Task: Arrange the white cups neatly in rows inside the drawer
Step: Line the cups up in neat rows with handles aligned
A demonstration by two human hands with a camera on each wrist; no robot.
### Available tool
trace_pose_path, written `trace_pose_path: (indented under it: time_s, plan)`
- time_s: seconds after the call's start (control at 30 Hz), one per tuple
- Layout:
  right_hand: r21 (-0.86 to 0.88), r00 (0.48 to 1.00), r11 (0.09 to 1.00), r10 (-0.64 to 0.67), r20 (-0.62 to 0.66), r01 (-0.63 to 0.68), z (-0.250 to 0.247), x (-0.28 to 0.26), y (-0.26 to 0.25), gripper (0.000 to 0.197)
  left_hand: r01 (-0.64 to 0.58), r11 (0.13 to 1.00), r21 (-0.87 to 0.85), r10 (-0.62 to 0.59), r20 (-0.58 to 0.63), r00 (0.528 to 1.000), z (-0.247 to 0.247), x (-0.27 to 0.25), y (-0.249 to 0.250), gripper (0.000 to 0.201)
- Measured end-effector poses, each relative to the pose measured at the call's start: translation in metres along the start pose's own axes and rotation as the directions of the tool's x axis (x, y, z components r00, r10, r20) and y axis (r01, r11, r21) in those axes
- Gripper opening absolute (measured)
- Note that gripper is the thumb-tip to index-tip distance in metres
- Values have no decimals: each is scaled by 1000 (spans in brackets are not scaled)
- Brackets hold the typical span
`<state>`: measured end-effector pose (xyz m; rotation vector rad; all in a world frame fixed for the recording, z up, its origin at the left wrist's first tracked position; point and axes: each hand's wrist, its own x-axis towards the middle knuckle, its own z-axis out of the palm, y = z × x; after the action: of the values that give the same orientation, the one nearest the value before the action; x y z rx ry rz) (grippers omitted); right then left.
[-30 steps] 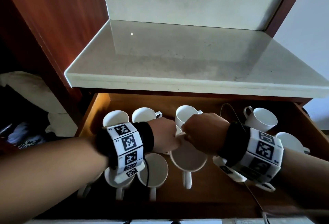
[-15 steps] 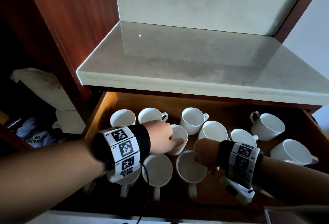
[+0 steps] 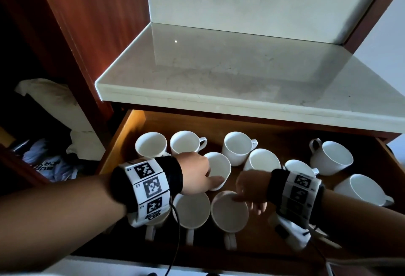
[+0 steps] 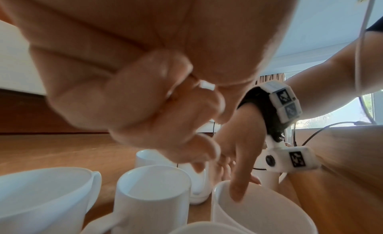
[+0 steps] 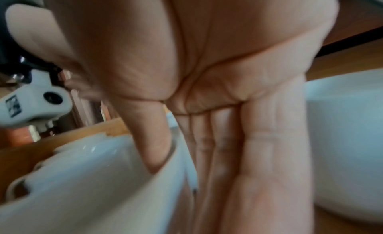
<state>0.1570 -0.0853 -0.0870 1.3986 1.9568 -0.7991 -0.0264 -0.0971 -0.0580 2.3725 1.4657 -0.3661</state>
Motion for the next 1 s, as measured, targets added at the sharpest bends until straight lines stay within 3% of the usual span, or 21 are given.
trace_pose_path:
  time_s: [0.03,0.1,0.2,0.3,0.47,0.57,0.6,0.8,1.0]
  plan:
    - [85,999,996,30,-19,-29,-8,-5,8,46,0,1000,1,0,0,1000,-1,1,1,60]
    - [54,988,993,109,-113,-104,-23,-20,32,47,-7,1000,6,7,1,1000,-1,5,6,60]
    - [-300,959,927,157,-236,-226,-27,-43,74,43,-44,998,39,45,-12,999,-2,14,18,61]
    - [-454,950,835,266,-163,-311,-10,-56,102,42,-62,998,25,62,-26,998,-5,22,33,59]
    - [-461,947,828,295,-125,-319,17,-52,120,51,-123,991,45,124,-29,992,0,37,52,62]
    - [-487,948,816,302,-100,-311,23,-45,125,27,-142,986,89,143,-7,990,-4,38,65,60]
    - [-488,952,819,289,-105,-302,24,-44,128,21,-139,986,90,139,5,990,-6,37,70,59]
    - [-354,968,901,223,-116,-250,20,-51,138,30,-155,986,69,156,-15,988,-11,38,88,52]
    - [-108,963,973,180,-202,-205,0,-80,141,30,-168,986,-7,167,-74,983,-5,48,103,64]
